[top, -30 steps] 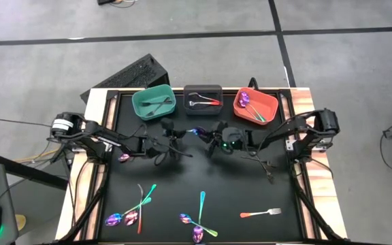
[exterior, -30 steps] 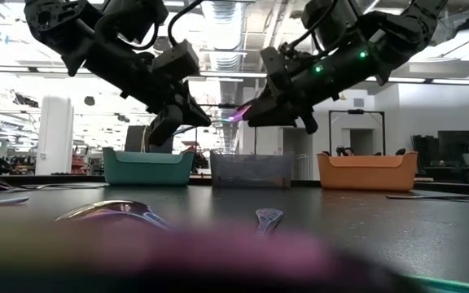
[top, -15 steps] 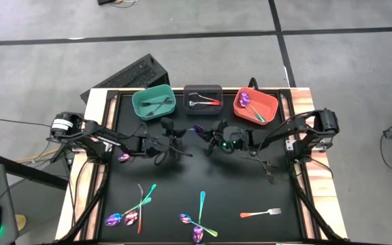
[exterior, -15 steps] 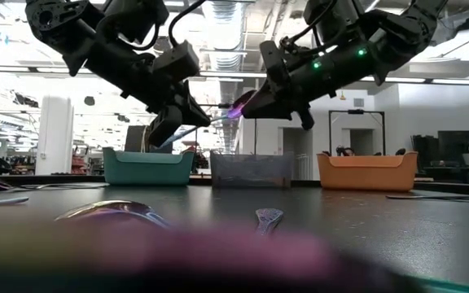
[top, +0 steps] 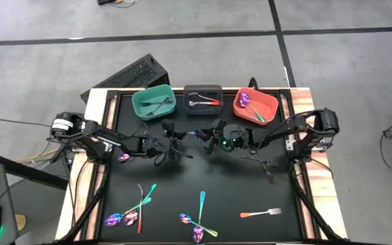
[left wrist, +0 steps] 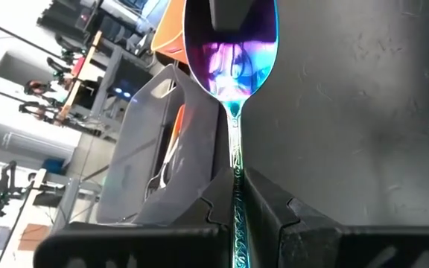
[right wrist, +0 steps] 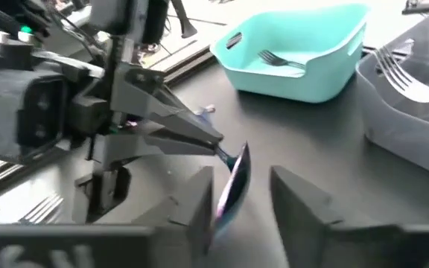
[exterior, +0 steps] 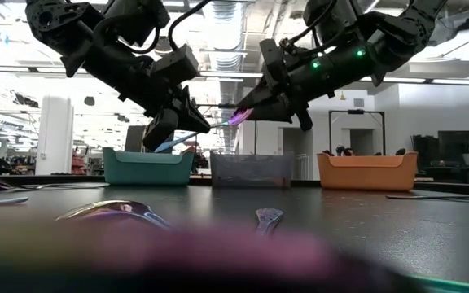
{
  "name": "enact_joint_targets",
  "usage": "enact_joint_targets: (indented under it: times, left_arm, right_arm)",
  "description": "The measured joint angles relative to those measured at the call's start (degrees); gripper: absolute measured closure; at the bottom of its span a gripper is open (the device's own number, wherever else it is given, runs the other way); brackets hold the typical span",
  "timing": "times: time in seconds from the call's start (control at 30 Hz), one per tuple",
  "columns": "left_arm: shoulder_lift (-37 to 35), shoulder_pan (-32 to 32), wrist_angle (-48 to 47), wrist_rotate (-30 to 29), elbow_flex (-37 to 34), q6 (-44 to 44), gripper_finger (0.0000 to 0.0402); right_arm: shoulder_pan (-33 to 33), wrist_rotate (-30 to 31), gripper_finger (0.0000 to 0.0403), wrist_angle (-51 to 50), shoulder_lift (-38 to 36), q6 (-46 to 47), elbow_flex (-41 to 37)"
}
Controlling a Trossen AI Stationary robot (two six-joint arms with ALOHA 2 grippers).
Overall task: Sort silverware by color (type)
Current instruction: Put the blue spoon into the orange bin
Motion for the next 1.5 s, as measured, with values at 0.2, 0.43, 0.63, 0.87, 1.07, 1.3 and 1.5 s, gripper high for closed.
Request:
enact_joint_targets:
  times: [0.2, 0.43, 0.63, 0.87, 1.07, 1.3, 1.5]
  left_arm:
    - [0.0, -0.1, 0.1, 0.0, 0.0, -1.1, 0.0395]
    - [-0.2, 0.0, 0.0, -2.3, -0.1, -5.1, 0.0363]
    - [-0.3, -0.1, -2.3, -18.8, 0.0, -5.2, 0.0312]
    - [-0.3, 1.0, -6.6, -17.6, 0.0, -9.8, 0.0288]
    - [-0.3, 2.0, -9.1, -16.5, 0.0, -14.3, 0.0291]
    - [-0.3, 2.6, -11.5, -16.4, 0.0, -16.9, 0.0292]
    - [-0.3, 2.6, -11.3, -15.4, 0.0, -15.5, 0.0292]
  right_arm:
    - [-0.2, 0.7, 0.0387, -3.1, 0.0, -0.8, 0.0]
    - [-1.2, 4.4, 0.0393, -11.5, -2.5, -0.6, 0.1]
    - [-2.6, 13.3, 0.0390, -25.4, -12.1, -2.7, 0.1]
    - [-2.7, 25.6, 0.0390, -44.9, -28.4, -4.3, 0.1]
    - [-2.6, 35.3, 0.0390, -67.4, -40.0, 9.0, 0.0]
    - [-3.9, 38.9, 0.0390, -90.7, -45.7, 28.0, 0.0]
    - [-5.2, 37.0, 0.0390, -96.2, -45.0, 31.6, 0.0]
